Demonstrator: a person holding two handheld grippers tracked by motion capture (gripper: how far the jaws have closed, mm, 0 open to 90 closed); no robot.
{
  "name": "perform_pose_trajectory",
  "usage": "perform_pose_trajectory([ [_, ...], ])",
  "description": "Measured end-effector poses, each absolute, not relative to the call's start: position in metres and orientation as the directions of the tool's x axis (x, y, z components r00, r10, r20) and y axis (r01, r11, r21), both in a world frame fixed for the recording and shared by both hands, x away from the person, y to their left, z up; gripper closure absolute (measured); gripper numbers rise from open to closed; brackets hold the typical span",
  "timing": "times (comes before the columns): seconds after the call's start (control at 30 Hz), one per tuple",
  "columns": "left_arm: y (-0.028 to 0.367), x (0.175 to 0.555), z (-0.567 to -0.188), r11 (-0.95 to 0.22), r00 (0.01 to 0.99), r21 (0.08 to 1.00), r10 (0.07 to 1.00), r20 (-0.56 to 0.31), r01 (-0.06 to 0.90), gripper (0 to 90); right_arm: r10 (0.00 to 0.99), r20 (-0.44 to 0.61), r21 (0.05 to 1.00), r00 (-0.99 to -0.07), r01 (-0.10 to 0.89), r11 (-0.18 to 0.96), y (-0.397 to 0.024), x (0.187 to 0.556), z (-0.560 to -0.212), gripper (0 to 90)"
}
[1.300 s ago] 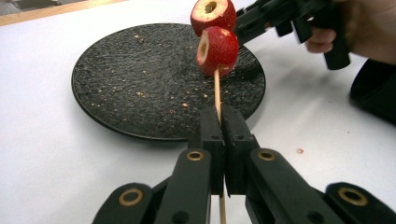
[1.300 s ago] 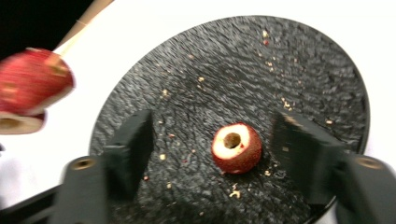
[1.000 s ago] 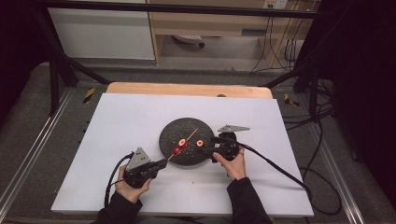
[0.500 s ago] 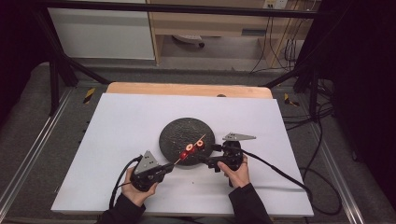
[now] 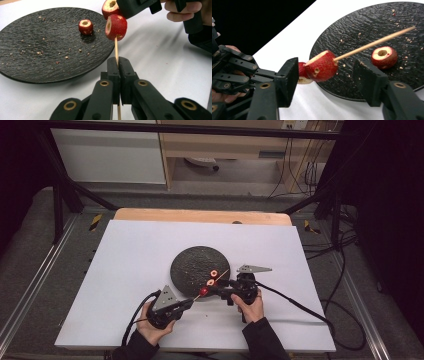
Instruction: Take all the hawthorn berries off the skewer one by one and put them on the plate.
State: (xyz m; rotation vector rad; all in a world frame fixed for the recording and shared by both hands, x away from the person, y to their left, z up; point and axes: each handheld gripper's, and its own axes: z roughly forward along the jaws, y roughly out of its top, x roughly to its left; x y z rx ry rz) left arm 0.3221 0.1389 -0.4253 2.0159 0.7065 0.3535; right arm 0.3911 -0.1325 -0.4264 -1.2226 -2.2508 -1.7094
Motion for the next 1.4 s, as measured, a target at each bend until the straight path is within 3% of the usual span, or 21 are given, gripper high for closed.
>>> perform_pose_trajectory([
  [0.27,0.137,0.321,-0.426,-0.396,0.8,0.855,0.599,-0.036,0.335,87.9,0.518,0.519,0.779,-0.68,0.625,0.04,-0.138,0.391,-0.426,53.8],
  [0.97,0.136,0.319,-0.425,-0.389,0.805,0.86,0.591,-0.041,0.33,87.9,0.508,0.527,0.77,-0.681,0.635,0.052,-0.139,0.39,-0.424,59.9],
  [1.4,0.133,0.316,-0.424,-0.395,0.822,0.864,0.569,-0.037,0.312,87.9,0.546,0.536,0.786,-0.644,0.617,-0.044,-0.175,0.395,-0.414,60.0],
])
